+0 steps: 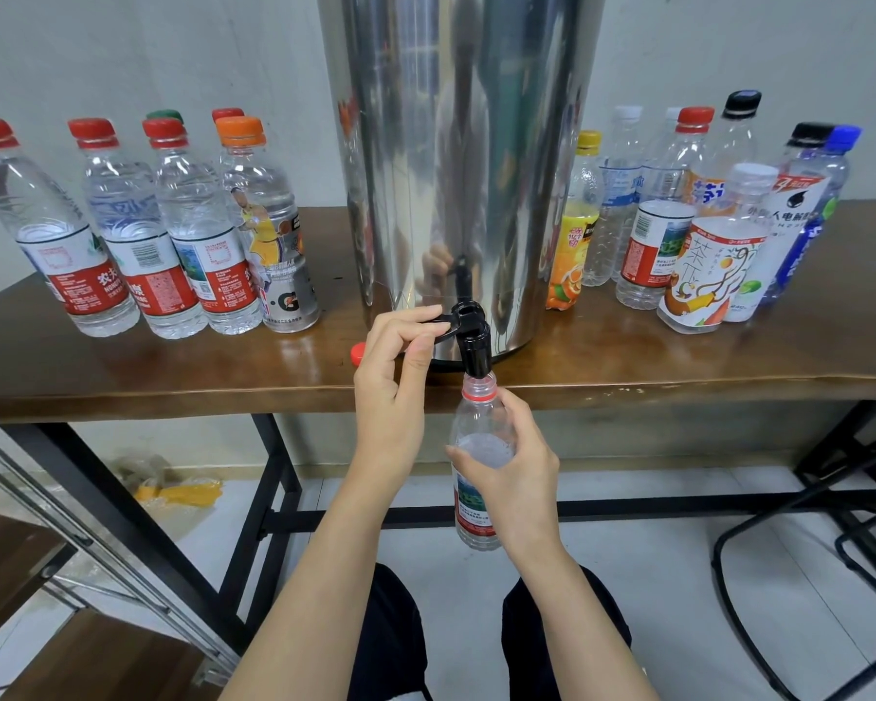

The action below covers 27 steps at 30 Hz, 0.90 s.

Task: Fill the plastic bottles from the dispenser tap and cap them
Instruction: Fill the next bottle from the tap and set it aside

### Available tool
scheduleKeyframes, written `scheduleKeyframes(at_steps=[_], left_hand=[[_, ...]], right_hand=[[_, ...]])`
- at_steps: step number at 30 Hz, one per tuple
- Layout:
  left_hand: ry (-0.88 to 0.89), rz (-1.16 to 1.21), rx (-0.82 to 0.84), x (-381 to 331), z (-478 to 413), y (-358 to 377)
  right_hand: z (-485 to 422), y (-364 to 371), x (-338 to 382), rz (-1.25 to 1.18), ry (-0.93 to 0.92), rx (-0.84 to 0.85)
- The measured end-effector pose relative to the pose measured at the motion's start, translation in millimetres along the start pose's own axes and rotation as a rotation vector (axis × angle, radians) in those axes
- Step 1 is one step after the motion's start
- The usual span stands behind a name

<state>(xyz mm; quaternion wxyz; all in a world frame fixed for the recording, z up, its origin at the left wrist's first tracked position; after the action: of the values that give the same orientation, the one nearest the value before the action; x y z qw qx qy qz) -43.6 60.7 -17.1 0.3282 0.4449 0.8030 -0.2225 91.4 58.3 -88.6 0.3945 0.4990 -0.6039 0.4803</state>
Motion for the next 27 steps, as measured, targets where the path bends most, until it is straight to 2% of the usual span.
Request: scheduleKeyframes(at_steps=[27], left_hand=[[-0.009,0.015,-0.012,1.2,0.3,1.3]], right_hand=[[0.0,-1.2,-1.2,0.007,0.013,0.004]])
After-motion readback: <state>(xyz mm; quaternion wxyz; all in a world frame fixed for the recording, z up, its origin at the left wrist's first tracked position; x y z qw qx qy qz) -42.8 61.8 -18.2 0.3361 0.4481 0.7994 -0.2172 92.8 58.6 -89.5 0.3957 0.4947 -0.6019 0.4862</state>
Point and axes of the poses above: each hand's wrist, its own z-axis away from the middle knuckle, its own y-axis out of the palm, x = y × z, the point moved 3 cm from there along -z, towards the middle knuckle, and after that the axes turned 5 degrees about -z, right-handed, at the moved point
